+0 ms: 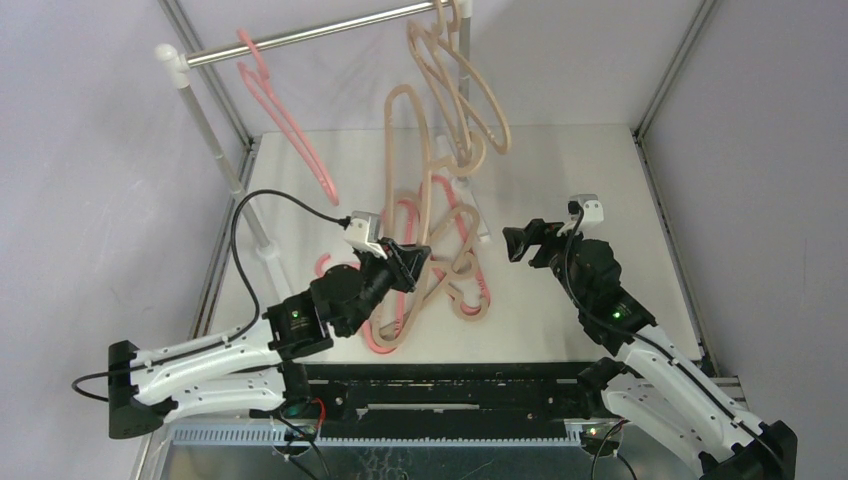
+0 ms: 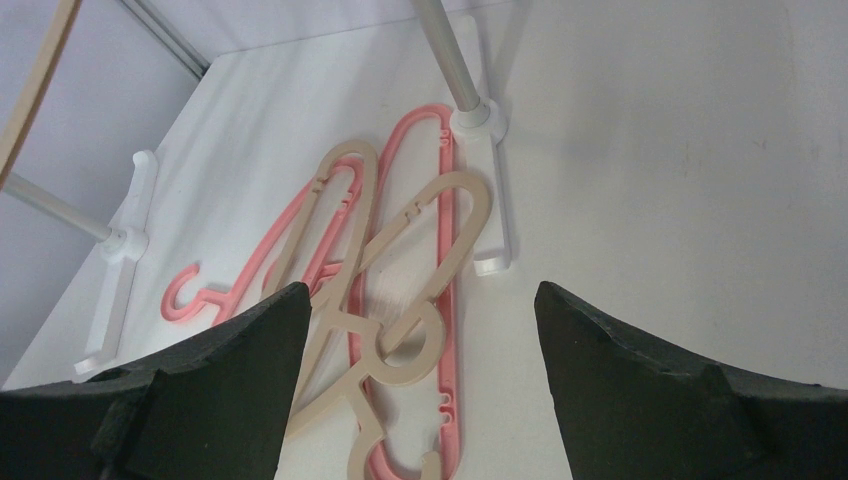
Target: Organize the hangers
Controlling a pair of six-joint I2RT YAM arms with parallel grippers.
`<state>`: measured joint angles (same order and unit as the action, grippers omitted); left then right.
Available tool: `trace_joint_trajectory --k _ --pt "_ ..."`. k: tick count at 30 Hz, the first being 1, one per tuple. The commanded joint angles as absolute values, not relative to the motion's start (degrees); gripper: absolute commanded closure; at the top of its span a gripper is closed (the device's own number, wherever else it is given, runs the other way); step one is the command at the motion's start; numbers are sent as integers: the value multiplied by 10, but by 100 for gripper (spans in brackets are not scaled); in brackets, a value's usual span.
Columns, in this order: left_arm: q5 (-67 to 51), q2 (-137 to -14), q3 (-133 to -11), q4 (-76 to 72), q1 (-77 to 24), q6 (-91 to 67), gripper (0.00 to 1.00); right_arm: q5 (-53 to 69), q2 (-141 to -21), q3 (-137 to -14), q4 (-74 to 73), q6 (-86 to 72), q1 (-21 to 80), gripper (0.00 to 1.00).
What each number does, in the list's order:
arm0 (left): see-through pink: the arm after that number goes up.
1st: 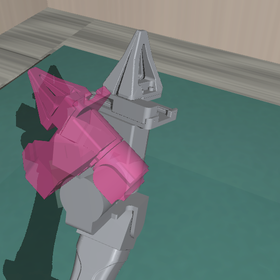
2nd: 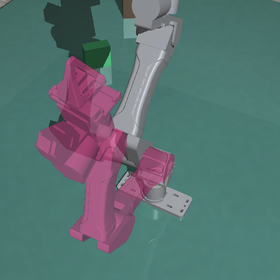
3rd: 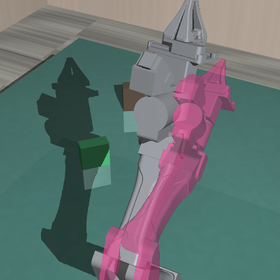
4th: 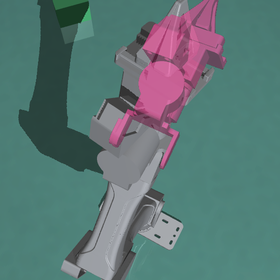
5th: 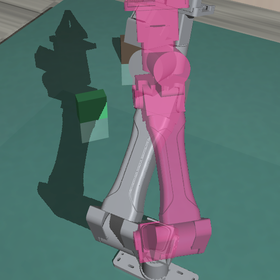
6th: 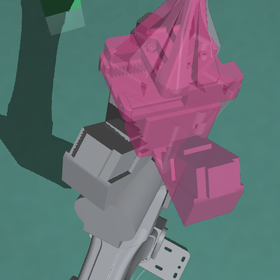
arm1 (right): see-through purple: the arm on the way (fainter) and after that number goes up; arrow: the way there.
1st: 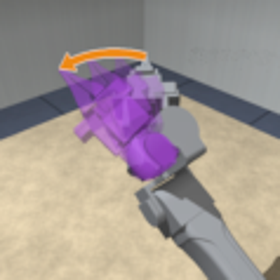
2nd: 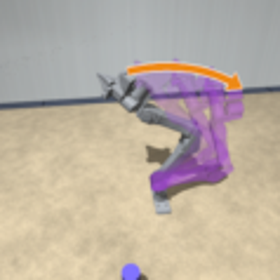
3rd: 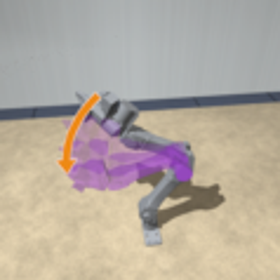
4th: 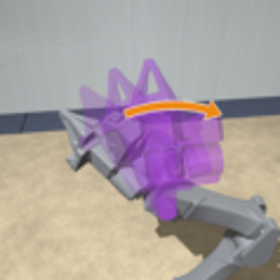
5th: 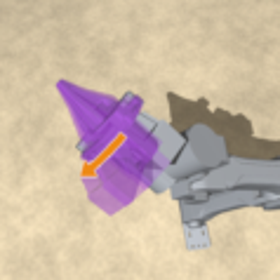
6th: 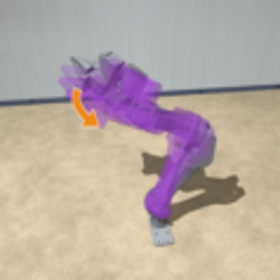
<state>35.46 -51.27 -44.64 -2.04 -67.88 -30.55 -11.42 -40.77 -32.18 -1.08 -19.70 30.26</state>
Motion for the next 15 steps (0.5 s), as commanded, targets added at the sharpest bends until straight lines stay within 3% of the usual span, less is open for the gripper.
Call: trace_joint_trajectory --k 1,15 --pt "364 -508 -424 -20 -684 -308 100 -107 -401 -322 7 -208 298 10" --pt "315 -509 -406 -55 -700 -278 100 -111 -395 -322 -2 -208 298 10"
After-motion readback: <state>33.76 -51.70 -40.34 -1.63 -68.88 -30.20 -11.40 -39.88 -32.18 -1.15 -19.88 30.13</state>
